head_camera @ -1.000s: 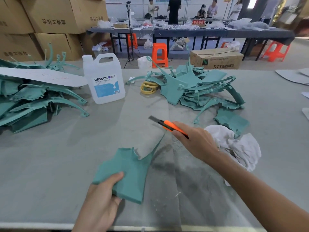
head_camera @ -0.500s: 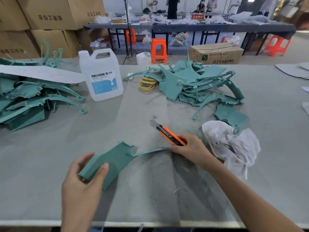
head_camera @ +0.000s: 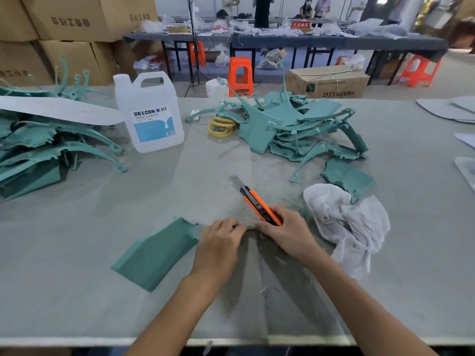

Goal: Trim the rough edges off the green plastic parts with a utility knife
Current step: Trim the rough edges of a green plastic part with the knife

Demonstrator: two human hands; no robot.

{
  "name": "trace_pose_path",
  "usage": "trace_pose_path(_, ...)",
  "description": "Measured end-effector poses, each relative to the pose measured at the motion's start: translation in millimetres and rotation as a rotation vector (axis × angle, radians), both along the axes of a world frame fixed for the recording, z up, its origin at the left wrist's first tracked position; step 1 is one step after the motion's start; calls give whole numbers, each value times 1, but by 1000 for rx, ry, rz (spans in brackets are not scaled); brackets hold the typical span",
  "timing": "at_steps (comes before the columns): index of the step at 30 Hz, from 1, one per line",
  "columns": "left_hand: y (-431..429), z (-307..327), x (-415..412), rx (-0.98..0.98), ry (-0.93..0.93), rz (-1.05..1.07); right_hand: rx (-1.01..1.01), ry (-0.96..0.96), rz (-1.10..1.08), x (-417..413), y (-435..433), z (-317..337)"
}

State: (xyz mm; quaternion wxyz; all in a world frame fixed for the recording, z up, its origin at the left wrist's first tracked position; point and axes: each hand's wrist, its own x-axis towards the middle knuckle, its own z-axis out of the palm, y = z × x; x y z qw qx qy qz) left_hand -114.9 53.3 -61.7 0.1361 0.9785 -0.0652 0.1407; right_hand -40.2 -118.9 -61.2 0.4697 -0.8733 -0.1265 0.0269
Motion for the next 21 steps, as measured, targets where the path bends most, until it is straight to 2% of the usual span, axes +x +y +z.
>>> trace_pose_path(4,0,-8,4,-35,-45,32,62,-77,-96,-13,-17,-5)
trace_pose_path(11,-12,-8,12,-33,-51,129,-183,-387,-207,-57,-35,-12)
trace_pose_path(17,-14,-8,11,4,-11,144,-227,-468,-182,-79,-41,-17)
trace_pose_path(21,-14,-9,11,-2,-19,140,-241,-457,-186,-90,-45,-23)
